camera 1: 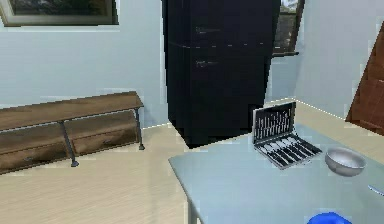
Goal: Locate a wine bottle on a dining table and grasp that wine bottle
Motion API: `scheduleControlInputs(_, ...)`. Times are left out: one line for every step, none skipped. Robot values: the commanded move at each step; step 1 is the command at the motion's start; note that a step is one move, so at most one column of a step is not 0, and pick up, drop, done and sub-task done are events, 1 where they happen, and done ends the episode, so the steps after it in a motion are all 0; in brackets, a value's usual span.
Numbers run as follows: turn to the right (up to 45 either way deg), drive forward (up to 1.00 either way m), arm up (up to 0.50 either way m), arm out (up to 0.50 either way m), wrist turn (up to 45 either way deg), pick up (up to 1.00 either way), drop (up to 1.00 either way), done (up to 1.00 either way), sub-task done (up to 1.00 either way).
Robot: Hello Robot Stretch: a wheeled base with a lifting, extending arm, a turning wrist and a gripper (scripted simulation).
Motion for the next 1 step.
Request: scheduleControlInputs(0.0,0.00,0.00,0.00,18.0,0.00,0.00,0.00,0.00)
